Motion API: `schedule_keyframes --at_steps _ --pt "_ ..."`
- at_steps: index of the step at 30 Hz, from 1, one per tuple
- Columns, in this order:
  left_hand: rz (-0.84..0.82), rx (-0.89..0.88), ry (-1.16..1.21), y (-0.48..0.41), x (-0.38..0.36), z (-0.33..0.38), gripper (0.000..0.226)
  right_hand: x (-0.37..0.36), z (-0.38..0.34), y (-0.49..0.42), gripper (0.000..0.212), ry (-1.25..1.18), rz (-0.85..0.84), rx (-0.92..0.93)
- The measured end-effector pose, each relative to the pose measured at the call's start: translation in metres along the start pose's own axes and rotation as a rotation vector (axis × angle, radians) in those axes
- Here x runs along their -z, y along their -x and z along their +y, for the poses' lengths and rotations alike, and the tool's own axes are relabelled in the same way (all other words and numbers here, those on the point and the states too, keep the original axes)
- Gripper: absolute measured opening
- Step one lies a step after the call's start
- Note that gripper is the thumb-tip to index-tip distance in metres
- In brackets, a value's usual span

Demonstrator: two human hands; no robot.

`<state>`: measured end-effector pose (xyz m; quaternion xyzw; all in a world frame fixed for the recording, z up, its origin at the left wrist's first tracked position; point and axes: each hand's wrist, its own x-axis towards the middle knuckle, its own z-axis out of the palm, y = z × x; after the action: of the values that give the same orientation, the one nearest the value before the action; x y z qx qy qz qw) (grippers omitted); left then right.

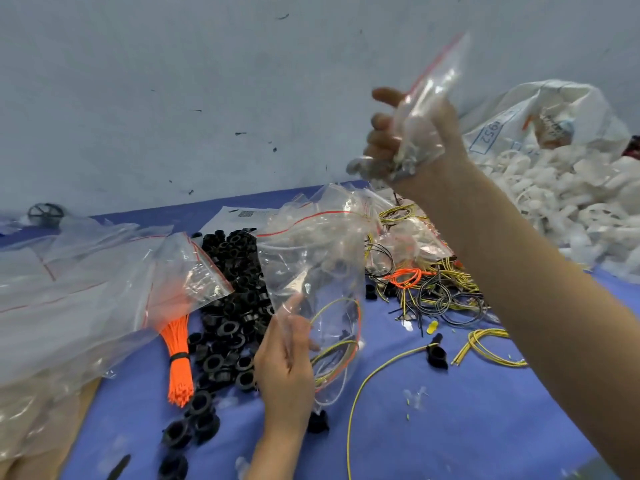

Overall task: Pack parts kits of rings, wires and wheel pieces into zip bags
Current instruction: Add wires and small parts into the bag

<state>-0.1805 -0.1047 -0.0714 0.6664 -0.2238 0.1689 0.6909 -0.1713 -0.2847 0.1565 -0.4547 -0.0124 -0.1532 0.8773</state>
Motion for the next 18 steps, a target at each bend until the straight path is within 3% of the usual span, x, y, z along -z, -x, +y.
schedule_keyframes --at_steps 2,6,10,13,16,18 --pt "-0.022 -0.04 0.005 0.001 0.001 0.004 0.026 -0.019 0.003 -0.004 0.049 0.334 -0.076 -0.017" --pt "-0.035 -0.041 0.008 0.001 0.001 0.009 0.03 -0.031 0.027 0.005 0.039 1.166 -0.16 -0.327" --pt "-0.053 -0.042 0.007 0.0 0.002 0.012 0.029 -0.016 0.028 0.007 0.036 1.331 -0.14 -0.431" --pt "-0.061 -0.057 -0.02 -0.001 0.002 0.012 0.033 -0.006 0.02 0.008 0.04 1.741 -0.143 -0.422" --pt "-0.091 -0.05 -0.028 0.0 0.004 0.017 0.036 -0.001 0.011 0.019 0.044 1.591 -0.346 -0.675" --pt "-0.149 -0.052 -0.05 -0.002 0.005 0.028 0.05 -0.002 0.009 0.027 0.039 1.558 -0.511 -0.742"
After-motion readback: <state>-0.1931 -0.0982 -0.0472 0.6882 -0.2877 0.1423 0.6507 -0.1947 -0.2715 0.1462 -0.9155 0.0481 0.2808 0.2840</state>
